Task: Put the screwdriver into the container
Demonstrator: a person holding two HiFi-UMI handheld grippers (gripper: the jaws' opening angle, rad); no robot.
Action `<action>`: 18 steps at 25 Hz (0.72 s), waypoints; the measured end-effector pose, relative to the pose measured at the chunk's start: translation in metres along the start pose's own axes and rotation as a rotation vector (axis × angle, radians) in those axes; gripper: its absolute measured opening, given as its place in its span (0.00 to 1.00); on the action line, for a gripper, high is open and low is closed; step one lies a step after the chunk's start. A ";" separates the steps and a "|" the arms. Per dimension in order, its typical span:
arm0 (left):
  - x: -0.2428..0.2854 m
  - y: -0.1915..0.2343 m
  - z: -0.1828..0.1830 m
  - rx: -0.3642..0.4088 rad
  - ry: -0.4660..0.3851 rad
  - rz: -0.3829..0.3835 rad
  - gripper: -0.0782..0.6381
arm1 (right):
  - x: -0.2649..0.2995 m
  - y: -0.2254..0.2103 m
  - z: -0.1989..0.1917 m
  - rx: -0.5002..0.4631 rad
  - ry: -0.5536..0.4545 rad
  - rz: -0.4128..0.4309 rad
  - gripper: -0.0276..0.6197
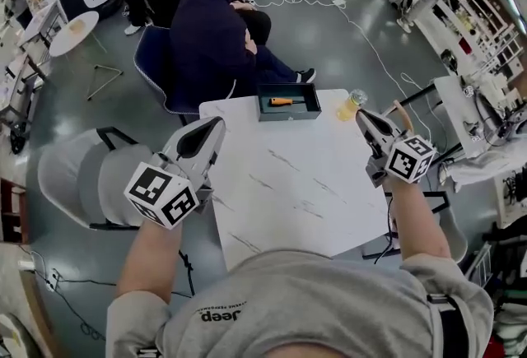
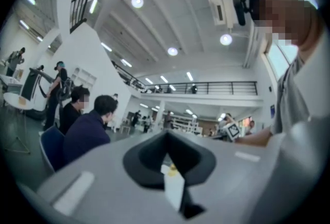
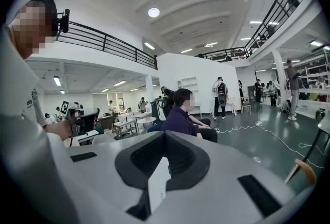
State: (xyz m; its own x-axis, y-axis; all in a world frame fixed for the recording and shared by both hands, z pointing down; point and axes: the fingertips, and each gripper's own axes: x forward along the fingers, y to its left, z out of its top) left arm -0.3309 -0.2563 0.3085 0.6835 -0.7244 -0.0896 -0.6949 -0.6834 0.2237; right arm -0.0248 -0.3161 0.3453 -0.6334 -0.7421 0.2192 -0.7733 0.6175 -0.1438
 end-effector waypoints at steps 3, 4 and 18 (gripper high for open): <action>-0.019 -0.010 0.006 -0.008 -0.028 0.039 0.11 | -0.007 0.007 0.010 -0.008 -0.014 0.033 0.05; -0.023 -0.016 0.009 -0.006 -0.035 0.052 0.11 | -0.010 0.008 0.013 -0.009 -0.023 0.047 0.05; 0.013 -0.189 0.013 -0.008 -0.068 0.255 0.11 | -0.119 -0.030 0.038 -0.081 -0.055 0.251 0.05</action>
State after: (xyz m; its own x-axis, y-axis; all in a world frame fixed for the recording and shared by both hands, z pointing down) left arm -0.1935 -0.1371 0.2529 0.4699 -0.8777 -0.0943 -0.8408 -0.4775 0.2551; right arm 0.0730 -0.2562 0.2867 -0.8075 -0.5747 0.1330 -0.5883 0.8014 -0.1085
